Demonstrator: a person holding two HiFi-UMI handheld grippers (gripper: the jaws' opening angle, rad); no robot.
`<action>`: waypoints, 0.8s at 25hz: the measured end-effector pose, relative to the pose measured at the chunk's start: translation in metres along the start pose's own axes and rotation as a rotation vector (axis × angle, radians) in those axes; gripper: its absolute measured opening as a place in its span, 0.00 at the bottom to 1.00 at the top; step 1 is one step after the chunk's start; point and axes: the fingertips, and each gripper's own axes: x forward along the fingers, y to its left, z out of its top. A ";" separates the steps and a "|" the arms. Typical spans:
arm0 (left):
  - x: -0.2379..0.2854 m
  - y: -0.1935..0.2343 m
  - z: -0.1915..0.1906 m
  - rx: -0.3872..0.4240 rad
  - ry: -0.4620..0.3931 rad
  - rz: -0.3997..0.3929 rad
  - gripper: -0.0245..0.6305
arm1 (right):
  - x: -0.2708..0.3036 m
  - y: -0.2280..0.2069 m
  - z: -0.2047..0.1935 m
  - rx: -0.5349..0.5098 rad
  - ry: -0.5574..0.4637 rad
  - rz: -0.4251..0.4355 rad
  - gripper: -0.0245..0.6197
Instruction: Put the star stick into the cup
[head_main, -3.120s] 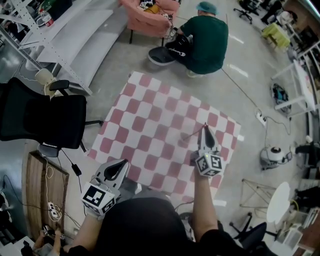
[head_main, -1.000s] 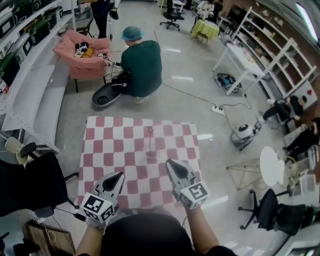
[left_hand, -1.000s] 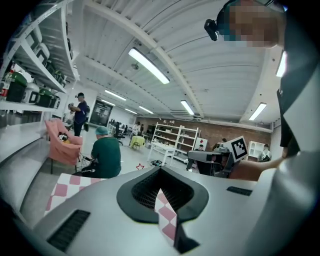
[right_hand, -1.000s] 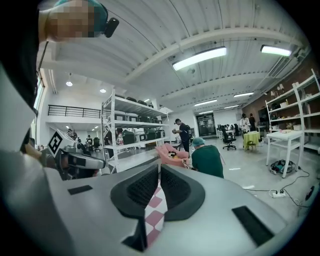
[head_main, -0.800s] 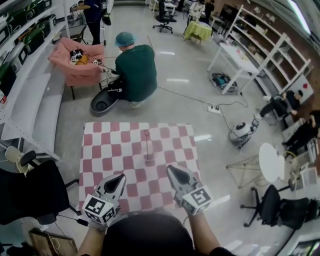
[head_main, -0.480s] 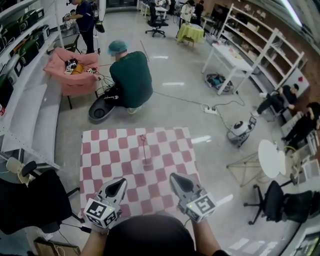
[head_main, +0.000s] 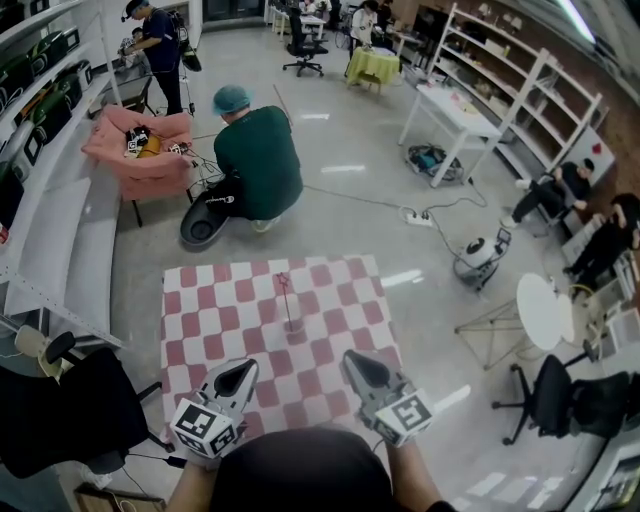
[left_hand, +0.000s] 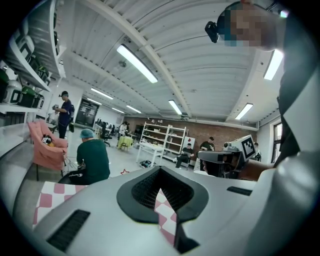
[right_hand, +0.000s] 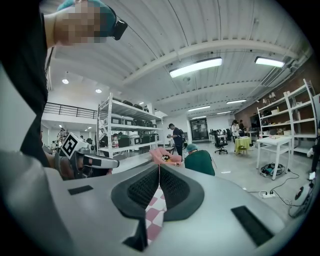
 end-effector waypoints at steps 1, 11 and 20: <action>0.000 -0.001 0.000 0.001 0.000 -0.001 0.10 | -0.001 -0.002 -0.004 -0.002 0.006 -0.003 0.07; -0.001 -0.004 -0.001 -0.002 0.006 -0.008 0.10 | -0.002 -0.006 -0.009 0.026 0.017 -0.043 0.06; -0.003 -0.005 -0.005 -0.010 0.011 -0.012 0.10 | -0.004 -0.004 -0.012 0.027 0.018 -0.046 0.06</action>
